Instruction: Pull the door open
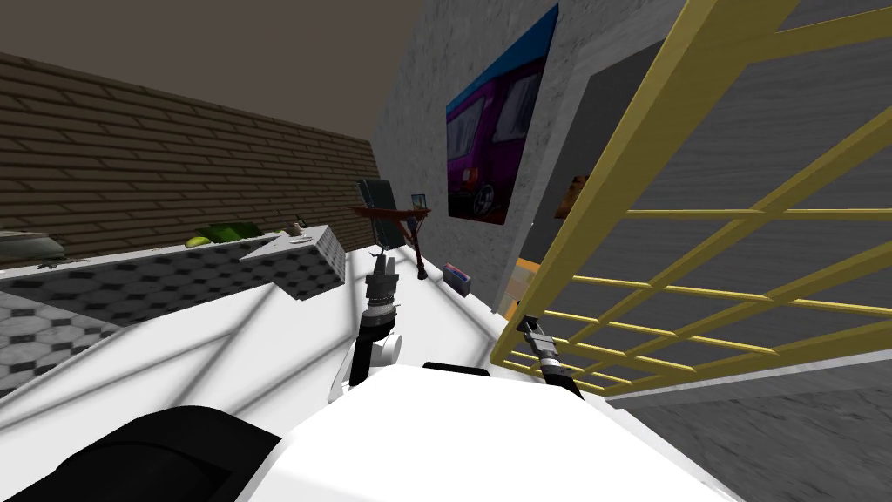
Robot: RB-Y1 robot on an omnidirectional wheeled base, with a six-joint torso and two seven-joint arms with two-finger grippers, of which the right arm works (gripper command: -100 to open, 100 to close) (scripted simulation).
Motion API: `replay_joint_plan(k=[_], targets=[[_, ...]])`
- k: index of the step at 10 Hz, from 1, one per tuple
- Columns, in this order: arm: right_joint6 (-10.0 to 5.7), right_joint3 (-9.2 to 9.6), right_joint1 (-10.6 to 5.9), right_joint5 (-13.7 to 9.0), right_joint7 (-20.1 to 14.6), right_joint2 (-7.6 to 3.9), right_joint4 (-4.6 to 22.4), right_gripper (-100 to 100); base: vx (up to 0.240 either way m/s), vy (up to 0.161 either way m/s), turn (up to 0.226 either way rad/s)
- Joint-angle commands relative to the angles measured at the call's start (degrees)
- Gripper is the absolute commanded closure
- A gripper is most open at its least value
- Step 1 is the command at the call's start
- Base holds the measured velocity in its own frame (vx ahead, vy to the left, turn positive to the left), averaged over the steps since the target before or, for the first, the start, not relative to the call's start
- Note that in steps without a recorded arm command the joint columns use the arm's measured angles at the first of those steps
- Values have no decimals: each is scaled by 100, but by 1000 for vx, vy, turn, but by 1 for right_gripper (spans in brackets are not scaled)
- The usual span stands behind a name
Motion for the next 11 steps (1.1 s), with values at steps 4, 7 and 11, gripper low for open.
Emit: replay_joint_plan(k=[4, 7, 11], targets=[[-329, 338, 176, 140, -316, -245, -24, 100, -209, -50, 107], [-508, 521, 261, 215, -490, -378, -19, 100, -196, -53, 85], [-661, 633, 315, 261, -575, -440, 24, 100, -152, -43, 109]])
